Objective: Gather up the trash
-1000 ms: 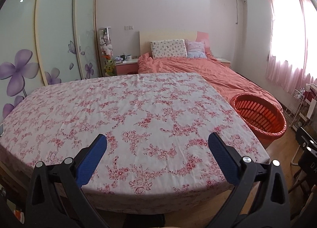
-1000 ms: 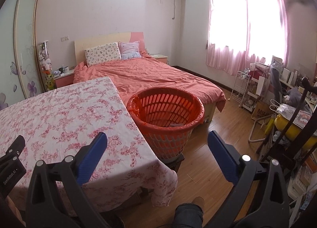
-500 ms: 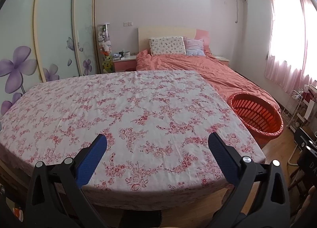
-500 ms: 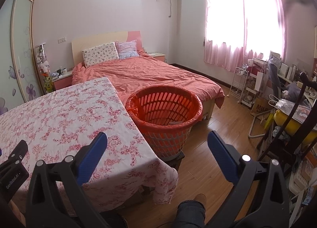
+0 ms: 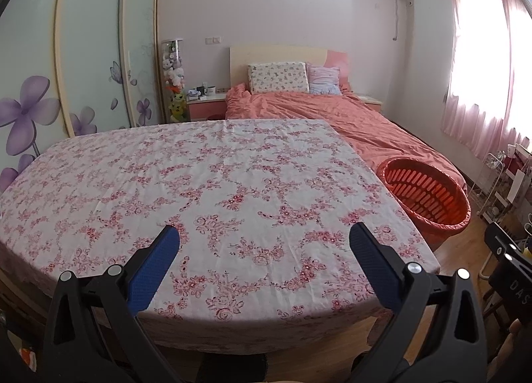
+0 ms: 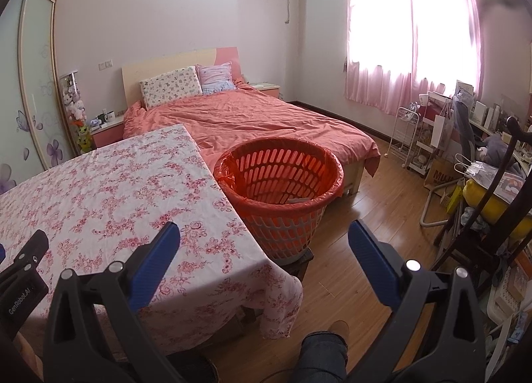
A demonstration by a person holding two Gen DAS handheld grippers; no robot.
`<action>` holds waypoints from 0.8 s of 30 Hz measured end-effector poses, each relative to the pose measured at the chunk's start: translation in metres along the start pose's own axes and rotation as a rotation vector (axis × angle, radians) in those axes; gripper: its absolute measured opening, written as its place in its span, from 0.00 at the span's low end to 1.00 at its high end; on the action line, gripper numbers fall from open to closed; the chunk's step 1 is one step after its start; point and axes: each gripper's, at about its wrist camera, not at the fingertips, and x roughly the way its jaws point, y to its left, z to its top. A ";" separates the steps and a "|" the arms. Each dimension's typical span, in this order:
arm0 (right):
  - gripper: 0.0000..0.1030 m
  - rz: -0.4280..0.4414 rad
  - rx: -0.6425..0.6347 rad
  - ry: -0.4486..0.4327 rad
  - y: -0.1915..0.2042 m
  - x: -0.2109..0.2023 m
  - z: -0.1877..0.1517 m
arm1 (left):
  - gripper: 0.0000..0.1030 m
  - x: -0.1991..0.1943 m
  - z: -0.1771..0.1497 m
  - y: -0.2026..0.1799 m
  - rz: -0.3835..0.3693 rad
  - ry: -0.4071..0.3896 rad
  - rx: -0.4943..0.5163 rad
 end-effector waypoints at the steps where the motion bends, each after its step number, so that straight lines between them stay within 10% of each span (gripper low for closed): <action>1: 0.96 0.000 0.000 0.000 0.000 0.000 0.000 | 0.98 0.000 0.000 0.000 -0.001 -0.001 0.000; 24: 0.96 0.001 -0.004 0.000 0.001 0.001 -0.001 | 0.98 -0.001 0.000 -0.001 -0.008 -0.005 0.001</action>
